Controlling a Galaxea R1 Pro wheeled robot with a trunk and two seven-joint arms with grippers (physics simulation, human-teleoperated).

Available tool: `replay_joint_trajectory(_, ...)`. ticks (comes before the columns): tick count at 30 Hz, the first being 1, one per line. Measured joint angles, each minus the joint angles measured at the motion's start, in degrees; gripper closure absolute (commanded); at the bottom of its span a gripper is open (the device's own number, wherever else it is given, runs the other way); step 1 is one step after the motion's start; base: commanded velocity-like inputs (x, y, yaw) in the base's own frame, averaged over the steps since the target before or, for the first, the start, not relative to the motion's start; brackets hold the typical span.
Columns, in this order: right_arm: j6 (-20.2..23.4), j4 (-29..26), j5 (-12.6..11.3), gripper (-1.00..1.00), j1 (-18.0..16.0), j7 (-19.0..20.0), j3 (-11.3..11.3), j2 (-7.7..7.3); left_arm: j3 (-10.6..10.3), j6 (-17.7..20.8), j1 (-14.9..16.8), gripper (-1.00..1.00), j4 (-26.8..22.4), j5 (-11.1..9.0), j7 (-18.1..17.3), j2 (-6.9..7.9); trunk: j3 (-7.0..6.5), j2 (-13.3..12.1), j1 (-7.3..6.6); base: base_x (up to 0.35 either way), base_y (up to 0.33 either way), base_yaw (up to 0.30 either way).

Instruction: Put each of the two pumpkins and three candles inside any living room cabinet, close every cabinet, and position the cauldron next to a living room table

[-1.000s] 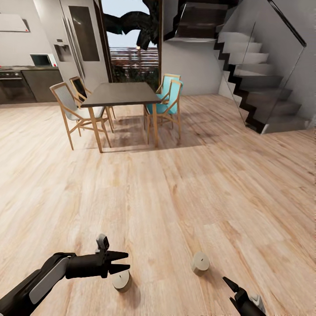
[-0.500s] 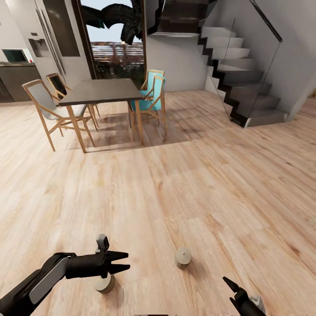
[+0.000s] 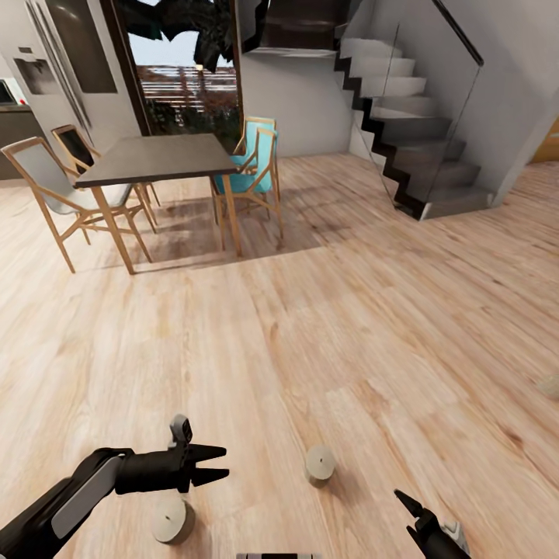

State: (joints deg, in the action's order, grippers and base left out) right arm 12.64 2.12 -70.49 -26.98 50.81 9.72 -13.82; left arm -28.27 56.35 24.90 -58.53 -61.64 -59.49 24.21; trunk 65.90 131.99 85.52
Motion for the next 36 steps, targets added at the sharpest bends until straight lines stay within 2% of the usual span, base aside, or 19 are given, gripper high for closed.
replay_joint_trajectory(13, 0.0, 0.0, 0.2, -1.0, 0.0, -0.1, 0.1, 0.03, 0.0, 0.0, 0.0, -1.0, 0.2, 0.1, 0.0, 0.0, 0.04, 0.0, 0.01, 0.107, 0.075, 0.0)
replay_joint_trajectory(18, 0.0, 0.0, 0.2, -1.0, 0.0, -0.3, 0.1, 0.03, 0.0, 0.0, 0.0, -1.0, 0.2, 0.1, 0.0, 0.0, 0.04, 0.0, 0.02, 0.02, 0.048, 0.0)
replay_joint_trajectory(25, 0.0, 0.0, 0.3, -1.0, 0.0, -2.8, 0.1, 0.03, 0.0, 0.0, 0.0, -1.0, 0.2, 0.1, 0.0, 0.0, 0.04, 0.0, 0.02, 0.002, 0.027, 0.0)
replay_joint_trajectory(36, 0.0, -0.2, 0.4, -1.0, 0.0, -2.9, 0.2, 0.06, 0.1, 0.0, 0.0, -1.0, 0.2, 0.0, -0.1, 0.09, 0.04, 0.0, 0.02, 0.0, 0.003, 0.0)
